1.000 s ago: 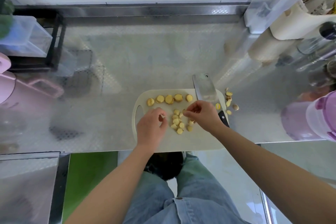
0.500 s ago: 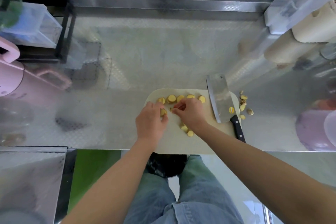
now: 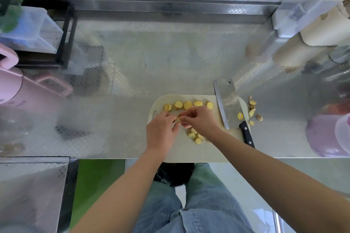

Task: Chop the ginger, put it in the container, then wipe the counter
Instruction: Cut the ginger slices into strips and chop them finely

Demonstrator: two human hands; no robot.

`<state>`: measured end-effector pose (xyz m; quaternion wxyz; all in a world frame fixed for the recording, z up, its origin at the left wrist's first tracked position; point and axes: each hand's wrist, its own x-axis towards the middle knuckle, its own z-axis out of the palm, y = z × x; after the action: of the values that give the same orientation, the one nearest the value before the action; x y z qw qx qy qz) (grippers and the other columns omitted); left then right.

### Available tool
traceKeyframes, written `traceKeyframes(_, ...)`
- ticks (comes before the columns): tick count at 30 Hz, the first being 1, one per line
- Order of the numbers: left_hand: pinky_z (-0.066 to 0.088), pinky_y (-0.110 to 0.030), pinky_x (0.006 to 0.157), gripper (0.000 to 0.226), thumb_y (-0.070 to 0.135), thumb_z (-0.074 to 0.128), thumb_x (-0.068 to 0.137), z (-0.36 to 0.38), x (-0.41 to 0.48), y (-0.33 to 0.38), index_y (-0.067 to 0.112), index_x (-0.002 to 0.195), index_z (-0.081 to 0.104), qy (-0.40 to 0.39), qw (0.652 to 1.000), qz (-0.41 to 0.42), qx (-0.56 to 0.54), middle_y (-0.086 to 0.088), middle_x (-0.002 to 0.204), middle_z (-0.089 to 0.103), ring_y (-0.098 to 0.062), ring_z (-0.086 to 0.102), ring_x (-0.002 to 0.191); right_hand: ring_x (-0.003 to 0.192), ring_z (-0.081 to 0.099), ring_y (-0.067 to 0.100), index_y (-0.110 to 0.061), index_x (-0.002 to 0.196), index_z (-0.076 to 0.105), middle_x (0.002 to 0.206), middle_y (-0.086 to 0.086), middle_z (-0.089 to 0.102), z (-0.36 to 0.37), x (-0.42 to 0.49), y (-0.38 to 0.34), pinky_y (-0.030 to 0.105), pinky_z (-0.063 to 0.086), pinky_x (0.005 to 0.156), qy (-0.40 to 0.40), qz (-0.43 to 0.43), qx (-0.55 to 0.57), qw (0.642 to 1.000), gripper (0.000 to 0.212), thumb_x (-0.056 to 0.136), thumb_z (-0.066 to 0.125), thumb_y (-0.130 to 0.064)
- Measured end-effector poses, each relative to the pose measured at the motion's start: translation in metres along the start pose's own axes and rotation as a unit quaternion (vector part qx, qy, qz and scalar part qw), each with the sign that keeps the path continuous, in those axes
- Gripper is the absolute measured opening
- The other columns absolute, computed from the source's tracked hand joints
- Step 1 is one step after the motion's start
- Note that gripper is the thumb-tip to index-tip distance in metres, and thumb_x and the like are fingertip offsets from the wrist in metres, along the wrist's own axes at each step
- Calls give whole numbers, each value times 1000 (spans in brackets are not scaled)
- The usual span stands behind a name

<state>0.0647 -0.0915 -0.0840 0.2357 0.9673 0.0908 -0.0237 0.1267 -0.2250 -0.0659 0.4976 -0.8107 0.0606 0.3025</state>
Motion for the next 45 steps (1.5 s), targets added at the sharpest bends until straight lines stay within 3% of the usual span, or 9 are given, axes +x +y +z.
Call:
traceKeyframes(8, 38, -27, 61, 25, 38, 67, 82, -8, -4, -11, 21, 99, 62, 10, 993, -120, 0, 2, 93, 56, -19, 55, 87, 72, 64, 13, -15, 81, 75, 72, -4, 68, 21, 11, 8, 29, 54, 73, 69, -51, -134, 987, 3, 78, 74, -15)
traceKeyframes(16, 38, -28, 60, 17, 30, 64, 84, -4, 1, -3, 19, 96, 64, 10, 993, -120, 13, 0, 95, 58, -20, 56, 90, 74, 65, 12, -13, 92, 73, 78, -1, 69, 12, 5, 14, 29, 55, 75, 82, -71, -124, 986, 10, 83, 69, -15)
traceKeyframes(19, 35, -28, 60, 16, 28, 64, 83, -5, 0, -3, 19, 97, 64, 3, 993, -117, 15, 0, 96, 57, -20, 56, 91, 73, 63, 13, -14, 89, 72, 74, -3, 67, -6, 0, 16, 22, 51, 70, 88, -89, -128, 984, 7, 85, 66, -14)
traceKeyframes(22, 38, -29, 61, 24, 30, 64, 84, -8, -2, -2, 21, 105, 61, 8, 993, -115, 17, -1, 100, 54, -21, 55, 95, 66, 63, 12, -20, 83, 71, 69, -4, 66, -27, -6, 25, 28, 53, 71, 86, -100, -160, 978, 5, 84, 67, -17)
traceKeyframes(26, 41, -28, 52, 19, 22, 71, 79, -5, -11, 4, 17, 96, 64, 35, 999, 5, -4, -2, 90, 56, -22, 58, 79, 69, 59, 11, -22, 87, 66, 74, -8, 62, -45, -22, 40, 35, 54, 69, 71, -117, -240, 961, 12, 82, 61, -12)
traceKeyframes(29, 42, -27, 53, 19, 24, 69, 82, 5, -18, 14, 18, 99, 65, -36, 996, 81, -16, 1, 92, 58, -19, 60, 78, 72, 55, 15, -21, 91, 57, 81, -6, 55, -45, -33, 51, 38, 51, 66, 48, -123, -284, 950, 17, 78, 58, -9)
traceKeyframes(33, 35, -24, 56, 32, 24, 66, 84, 15, -20, 26, 25, 116, 61, -55, 994, 99, 1, 1, 93, 54, -17, 57, 75, 69, 48, 13, -18, 99, 60, 88, -5, 54, -40, -38, 60, 34, 46, 64, 37, -139, -302, 942, 17, 82, 63, -17)
traceKeyframes(40, 33, -23, 54, 21, 17, 77, 74, 18, -16, 28, 19, 94, 70, -53, 991, 120, 21, 2, 83, 56, -18, 56, 69, 81, 58, 22, -18, 92, 63, 95, -1, 58, -29, -32, 59, 34, 47, 65, 48, -135, -350, 926, 11, 85, 66, -26)
traceKeyframes(45, 34, -23, 53, 19, 20, 78, 74, 17, -17, 23, 18, 91, 69, -60, 989, 134, 3, 3, 85, 59, -17, 58, 69, 65, 50, 9, -21, 76, 57, 80, -7, 58, -38, -31, 58, 27, 45, 62, 30, -134, -265, 954, 14, 79, 69, -15)
